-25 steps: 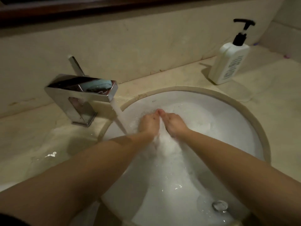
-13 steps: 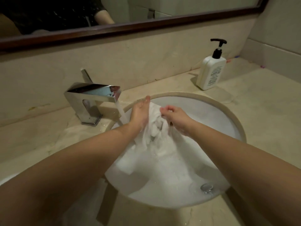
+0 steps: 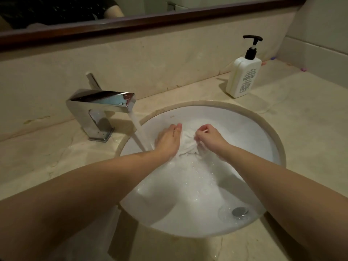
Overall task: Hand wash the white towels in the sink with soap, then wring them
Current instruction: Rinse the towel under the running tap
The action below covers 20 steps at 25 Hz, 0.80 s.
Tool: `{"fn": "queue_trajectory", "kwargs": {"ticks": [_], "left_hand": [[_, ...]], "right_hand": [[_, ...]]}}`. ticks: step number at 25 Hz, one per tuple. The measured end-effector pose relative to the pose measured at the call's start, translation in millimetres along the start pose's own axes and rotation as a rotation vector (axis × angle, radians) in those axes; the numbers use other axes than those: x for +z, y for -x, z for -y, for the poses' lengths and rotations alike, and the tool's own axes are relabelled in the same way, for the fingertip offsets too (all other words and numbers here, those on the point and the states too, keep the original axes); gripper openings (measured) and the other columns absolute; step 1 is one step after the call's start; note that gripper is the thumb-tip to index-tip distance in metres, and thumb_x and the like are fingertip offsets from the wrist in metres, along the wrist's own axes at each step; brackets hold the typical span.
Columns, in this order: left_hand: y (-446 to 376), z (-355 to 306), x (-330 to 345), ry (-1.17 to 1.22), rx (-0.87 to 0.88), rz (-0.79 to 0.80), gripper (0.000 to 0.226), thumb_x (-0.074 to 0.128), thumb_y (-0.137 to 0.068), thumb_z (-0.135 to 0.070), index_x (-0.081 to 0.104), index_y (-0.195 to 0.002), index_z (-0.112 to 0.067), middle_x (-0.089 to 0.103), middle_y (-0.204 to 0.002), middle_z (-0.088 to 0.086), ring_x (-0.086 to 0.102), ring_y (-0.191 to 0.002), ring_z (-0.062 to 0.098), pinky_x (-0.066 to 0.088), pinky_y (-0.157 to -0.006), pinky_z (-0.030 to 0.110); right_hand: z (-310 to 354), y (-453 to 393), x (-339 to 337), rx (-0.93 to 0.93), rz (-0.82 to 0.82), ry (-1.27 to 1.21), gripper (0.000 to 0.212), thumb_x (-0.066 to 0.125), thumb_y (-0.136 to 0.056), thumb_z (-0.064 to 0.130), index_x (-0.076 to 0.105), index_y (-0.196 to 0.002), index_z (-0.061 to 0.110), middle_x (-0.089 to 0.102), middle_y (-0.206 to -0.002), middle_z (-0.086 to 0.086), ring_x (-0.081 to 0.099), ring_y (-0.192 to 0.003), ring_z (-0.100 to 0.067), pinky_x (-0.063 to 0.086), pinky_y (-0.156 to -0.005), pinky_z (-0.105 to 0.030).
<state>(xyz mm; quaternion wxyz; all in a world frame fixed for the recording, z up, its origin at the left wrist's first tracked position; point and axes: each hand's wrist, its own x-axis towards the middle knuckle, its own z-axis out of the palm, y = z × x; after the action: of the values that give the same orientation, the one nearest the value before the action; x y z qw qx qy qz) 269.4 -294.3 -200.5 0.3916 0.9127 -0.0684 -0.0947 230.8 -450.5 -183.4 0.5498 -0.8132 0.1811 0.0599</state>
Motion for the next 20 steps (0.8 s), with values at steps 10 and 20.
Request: {"fn": "queue_trajectory", "kwargs": {"ticks": [10, 20], "left_hand": [[-6.7, 10.6, 39.8, 0.256, 0.055, -0.082, 0.052, 0.029, -0.106, -0.054, 0.066, -0.128, -0.024, 0.071, -0.118, 0.004, 0.064, -0.114, 0.025, 0.048, -0.101, 0.036], [-45.8, -1.3, 52.2, 0.239, -0.2, -0.232, 0.067, 0.024, -0.103, -0.064, 0.072, -0.093, -0.018, 0.074, -0.1, 0.007, 0.066, -0.099, 0.029, 0.051, -0.093, 0.039]], "right_hand": [[-19.9, -27.2, 41.5, -0.277, -0.092, 0.213, 0.041, 0.031, -0.107, 0.042, 0.05, -0.141, 0.029, 0.062, -0.133, -0.003, 0.057, -0.121, -0.022, 0.042, -0.106, -0.036], [-32.2, -64.6, 51.5, -0.156, -0.268, 0.025, 0.079, 0.033, -0.083, 0.084, 0.075, -0.102, 0.019, 0.075, -0.095, 0.0, 0.07, -0.093, -0.019, 0.056, -0.092, -0.042]]}}
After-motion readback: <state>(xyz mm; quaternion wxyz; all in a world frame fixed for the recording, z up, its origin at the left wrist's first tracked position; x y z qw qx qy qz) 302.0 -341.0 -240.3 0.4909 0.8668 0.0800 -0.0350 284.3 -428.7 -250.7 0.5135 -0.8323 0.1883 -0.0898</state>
